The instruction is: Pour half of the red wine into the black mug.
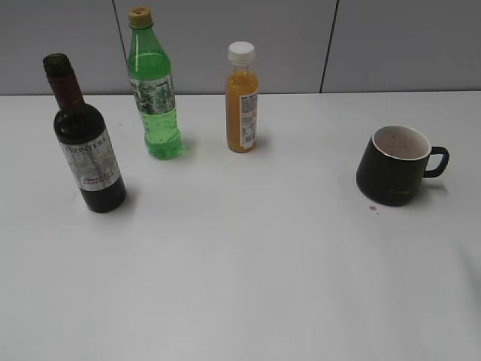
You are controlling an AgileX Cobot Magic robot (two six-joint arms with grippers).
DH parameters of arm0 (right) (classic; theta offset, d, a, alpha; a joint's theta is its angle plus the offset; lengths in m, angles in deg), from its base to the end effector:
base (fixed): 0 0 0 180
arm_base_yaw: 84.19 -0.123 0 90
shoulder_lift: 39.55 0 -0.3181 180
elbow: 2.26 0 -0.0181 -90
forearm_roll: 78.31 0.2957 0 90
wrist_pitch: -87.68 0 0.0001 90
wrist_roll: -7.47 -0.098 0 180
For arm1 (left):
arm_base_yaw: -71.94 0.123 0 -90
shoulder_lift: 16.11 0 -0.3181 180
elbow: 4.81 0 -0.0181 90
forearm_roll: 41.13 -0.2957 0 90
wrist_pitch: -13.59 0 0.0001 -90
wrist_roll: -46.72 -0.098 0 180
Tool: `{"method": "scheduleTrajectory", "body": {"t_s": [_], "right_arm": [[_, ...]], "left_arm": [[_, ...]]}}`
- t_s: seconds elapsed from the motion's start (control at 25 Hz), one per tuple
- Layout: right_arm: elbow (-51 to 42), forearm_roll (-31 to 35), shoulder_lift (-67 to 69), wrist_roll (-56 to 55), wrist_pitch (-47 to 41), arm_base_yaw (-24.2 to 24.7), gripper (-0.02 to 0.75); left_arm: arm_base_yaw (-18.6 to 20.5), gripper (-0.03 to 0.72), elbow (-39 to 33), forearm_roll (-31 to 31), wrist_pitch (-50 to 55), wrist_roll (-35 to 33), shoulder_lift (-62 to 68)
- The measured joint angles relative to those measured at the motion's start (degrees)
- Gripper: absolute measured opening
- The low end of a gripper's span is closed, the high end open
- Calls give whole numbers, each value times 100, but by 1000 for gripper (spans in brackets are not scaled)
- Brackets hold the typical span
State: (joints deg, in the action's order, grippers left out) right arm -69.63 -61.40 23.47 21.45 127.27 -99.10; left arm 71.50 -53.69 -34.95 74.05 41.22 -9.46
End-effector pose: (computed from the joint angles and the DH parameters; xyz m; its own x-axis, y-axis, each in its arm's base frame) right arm 0.1872 0.0311 0.2251 -0.0333 -0.0230 -0.9992 -0.0743 0.9970 -0.0204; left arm 0.0053 -0.0092 0.2995 -0.4316 0.0458 -0.9009 0.1104 0.9939 -0.0024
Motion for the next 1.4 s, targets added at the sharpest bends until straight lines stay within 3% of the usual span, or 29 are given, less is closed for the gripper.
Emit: {"method": "scheduleTrajectory", "body": {"t_s": [0.16, 0.4, 0.52, 0.72, 0.88, 1.4], "right_arm": [[-157, -698, 995, -623, 1229, 0, 587], [-409, -1140, 2413, -1151, 2775, 83, 587], [-530, -1593, 2916, -1458, 2898, 427, 587], [-535, -2775, 3495, -1738, 2904, 1395, 587], [-402, -3215, 3754, -1749, 2910, 1977, 587], [667, -4019, 4984, -1740, 2945, 2790, 587]], "left_arm": [[0, 589, 0, 0, 0, 0, 0], [0, 589, 0, 0, 0, 0, 0], [0, 589, 0, 0, 0, 0, 0], [0, 589, 0, 0, 0, 0, 0], [0, 589, 0, 0, 0, 0, 0], [0, 589, 0, 0, 0, 0, 0]]}}
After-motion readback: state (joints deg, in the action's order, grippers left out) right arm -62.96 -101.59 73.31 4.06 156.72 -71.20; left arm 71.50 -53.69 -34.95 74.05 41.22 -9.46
